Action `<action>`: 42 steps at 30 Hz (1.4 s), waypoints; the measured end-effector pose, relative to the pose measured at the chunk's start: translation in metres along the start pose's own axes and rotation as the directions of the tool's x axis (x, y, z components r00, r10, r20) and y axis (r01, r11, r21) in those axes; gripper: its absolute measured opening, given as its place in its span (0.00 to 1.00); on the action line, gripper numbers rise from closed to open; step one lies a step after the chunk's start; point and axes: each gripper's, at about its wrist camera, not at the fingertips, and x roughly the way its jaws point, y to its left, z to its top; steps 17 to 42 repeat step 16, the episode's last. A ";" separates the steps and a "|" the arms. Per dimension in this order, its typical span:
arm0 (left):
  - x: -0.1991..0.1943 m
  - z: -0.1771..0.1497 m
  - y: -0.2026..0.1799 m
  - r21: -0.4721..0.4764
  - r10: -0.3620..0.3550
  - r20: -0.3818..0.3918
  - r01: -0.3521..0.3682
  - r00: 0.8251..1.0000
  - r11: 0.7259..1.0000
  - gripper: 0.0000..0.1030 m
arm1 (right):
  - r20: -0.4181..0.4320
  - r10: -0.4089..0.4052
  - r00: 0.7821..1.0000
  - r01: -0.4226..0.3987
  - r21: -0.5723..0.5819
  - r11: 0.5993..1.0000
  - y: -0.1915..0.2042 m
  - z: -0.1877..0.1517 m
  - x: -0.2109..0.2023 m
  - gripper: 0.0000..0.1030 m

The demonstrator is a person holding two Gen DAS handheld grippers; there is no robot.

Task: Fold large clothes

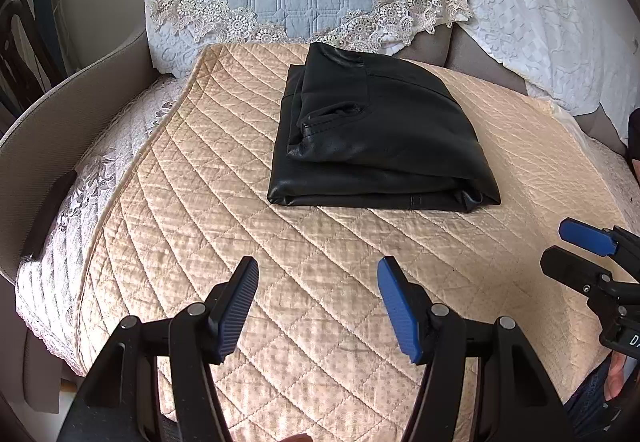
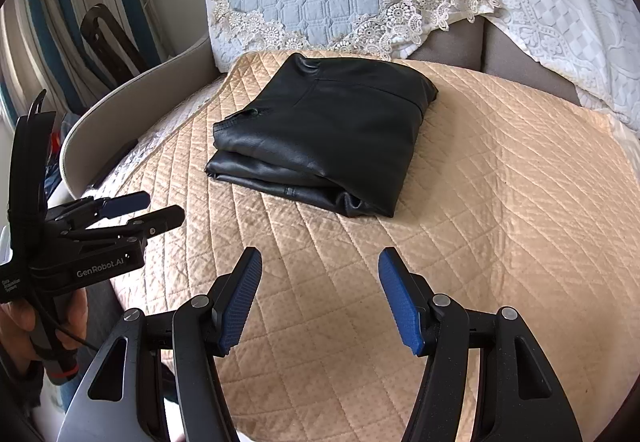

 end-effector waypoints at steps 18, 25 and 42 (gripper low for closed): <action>0.007 0.000 -0.006 0.018 0.001 -0.001 -0.001 1.000 1.000 0.63 | 0.008 -0.011 1.000 0.011 0.015 1.000 -0.009 -0.003 -0.004 0.60; 0.007 0.000 -0.006 0.018 0.001 -0.001 -0.001 1.000 1.000 0.63 | 0.008 -0.011 1.000 0.011 0.015 1.000 -0.009 -0.003 -0.004 0.60; 0.007 0.000 -0.006 0.018 0.001 -0.001 -0.001 1.000 1.000 0.63 | 0.008 -0.011 1.000 0.011 0.015 1.000 -0.009 -0.003 -0.004 0.60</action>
